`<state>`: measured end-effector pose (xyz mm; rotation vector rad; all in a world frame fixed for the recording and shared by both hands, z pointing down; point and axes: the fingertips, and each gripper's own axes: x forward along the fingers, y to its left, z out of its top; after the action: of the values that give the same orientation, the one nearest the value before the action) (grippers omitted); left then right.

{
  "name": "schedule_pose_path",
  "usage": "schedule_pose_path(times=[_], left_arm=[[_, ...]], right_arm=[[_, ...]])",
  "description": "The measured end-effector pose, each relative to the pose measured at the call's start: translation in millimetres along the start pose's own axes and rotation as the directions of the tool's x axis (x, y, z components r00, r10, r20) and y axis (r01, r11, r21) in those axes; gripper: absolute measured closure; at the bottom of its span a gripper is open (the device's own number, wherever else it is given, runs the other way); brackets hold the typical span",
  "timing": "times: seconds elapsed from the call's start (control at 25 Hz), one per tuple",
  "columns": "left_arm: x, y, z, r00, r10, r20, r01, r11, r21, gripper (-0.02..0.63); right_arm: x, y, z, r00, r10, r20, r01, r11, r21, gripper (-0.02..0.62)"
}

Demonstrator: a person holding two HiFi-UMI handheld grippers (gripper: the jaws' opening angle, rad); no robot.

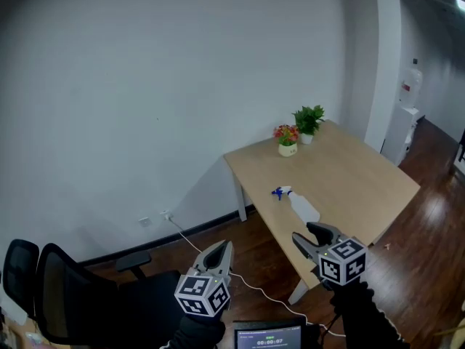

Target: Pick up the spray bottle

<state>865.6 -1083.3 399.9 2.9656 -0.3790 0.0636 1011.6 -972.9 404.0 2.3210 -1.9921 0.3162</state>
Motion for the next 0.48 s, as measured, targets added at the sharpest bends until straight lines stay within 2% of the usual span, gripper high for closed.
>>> schedule_pose_path(times=[0.2,0.24,0.28,0.44,0.48], left_arm=[[114.0,25.1,13.8,1.000,0.005,-0.010,-0.005,1.000,0.002,0.598],[134.3,32.3,14.1,1.000,0.005,-0.021,-0.005,1.000,-0.001,0.598],[153.1,39.0,13.2,0.999,0.001,-0.035,-0.001,1.000,-0.001,0.598],[230.6,76.7,7.5,0.997,-0.025,-0.069,0.025,1.000,-0.006,0.598],[251.9,89.0,5.3,0.996,-0.035,-0.077,0.034,0.999,-0.011,0.598]], right_arm=[[73.4,-102.7,18.8,0.998,0.005,-0.070,-0.007,1.000,-0.023,0.408],[88.9,-119.0,19.8,0.996,0.009,-0.087,-0.011,1.000,-0.015,0.394],[104.0,-133.5,18.6,0.994,0.014,-0.108,-0.014,1.000,-0.006,0.336],[170.9,-195.8,10.8,0.982,-0.007,-0.187,0.009,1.000,0.011,0.328],[189.8,-212.0,8.5,0.978,-0.016,-0.207,0.021,1.000,0.020,0.299]])
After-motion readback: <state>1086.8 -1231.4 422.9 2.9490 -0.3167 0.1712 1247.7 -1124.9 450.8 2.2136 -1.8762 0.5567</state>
